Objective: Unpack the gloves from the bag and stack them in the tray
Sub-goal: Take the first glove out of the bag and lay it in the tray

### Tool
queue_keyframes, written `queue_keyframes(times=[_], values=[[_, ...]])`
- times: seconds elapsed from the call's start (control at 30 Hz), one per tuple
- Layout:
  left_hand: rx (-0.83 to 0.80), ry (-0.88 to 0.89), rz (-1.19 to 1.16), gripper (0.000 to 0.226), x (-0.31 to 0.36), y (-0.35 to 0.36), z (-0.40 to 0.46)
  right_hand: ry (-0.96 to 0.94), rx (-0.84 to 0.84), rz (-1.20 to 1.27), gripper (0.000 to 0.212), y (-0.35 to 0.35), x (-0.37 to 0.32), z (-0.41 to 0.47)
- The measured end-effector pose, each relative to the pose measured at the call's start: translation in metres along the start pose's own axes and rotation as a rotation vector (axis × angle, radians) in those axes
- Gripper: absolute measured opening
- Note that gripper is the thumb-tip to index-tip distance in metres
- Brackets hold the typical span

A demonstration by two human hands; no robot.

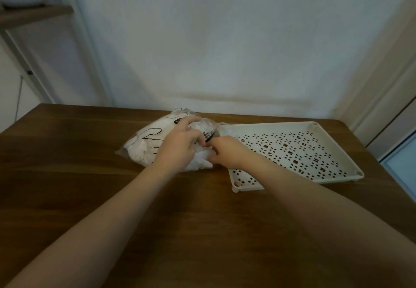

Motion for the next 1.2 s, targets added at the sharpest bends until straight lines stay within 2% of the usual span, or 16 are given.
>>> queue_keyframes(times=[0.03,0.1,0.23,0.37,0.5,0.63,0.83,0.97,1.03,1.07,1.13,1.2], values=[[-0.06,-0.046,0.084,0.024,-0.004,0.005,0.001,0.015,0.017,-0.01,0.018,0.001,0.003,0.001],[-0.132,-0.097,0.164,0.016,-0.007,0.01,0.0,0.034,0.113,0.035,0.015,-0.004,0.01,-0.001],[-0.206,-0.148,0.383,0.052,-0.005,0.02,0.001,0.029,0.335,0.231,0.017,-0.035,0.013,-0.012],[-0.164,-0.177,0.531,0.061,-0.008,0.025,0.009,-0.016,0.445,0.384,0.017,-0.053,0.009,-0.02],[-0.108,-0.202,0.619,0.066,-0.013,0.021,0.014,0.035,0.533,0.818,0.028,-0.052,0.021,-0.023],[-0.059,-0.226,0.661,0.061,-0.016,0.015,0.02,0.029,0.732,1.347,0.038,-0.064,0.024,-0.026],[-0.064,-0.273,0.696,0.052,-0.032,0.013,0.025,0.01,0.953,1.9,0.03,-0.081,0.023,-0.029],[-0.129,-0.366,0.614,0.052,-0.036,0.012,0.025,0.034,0.995,2.201,0.034,-0.087,0.033,-0.037],[-0.172,-0.426,0.518,0.066,-0.023,0.011,0.02,0.02,0.965,2.247,0.035,-0.089,0.036,-0.041],[-0.151,-0.398,0.471,0.072,-0.011,0.01,0.019,0.011,0.951,2.253,0.036,-0.09,0.036,-0.043],[-0.06,-0.212,0.327,0.074,0.026,0.003,0.014,-0.025,0.911,2.273,0.036,-0.094,0.035,-0.046],[-0.096,-0.015,0.07,0.075,0.06,0.001,0.004,-0.094,0.822,2.321,0.035,-0.096,0.031,-0.048]])
Point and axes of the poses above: each hand's wrist, its own z-axis towards the middle knuckle, its own y-axis out of the palm, x = y × z, the point moved 6 cm from there along z, towards the middle knuckle, and after that the axes turned 12 degrees about -y, right-handed, at the moved point
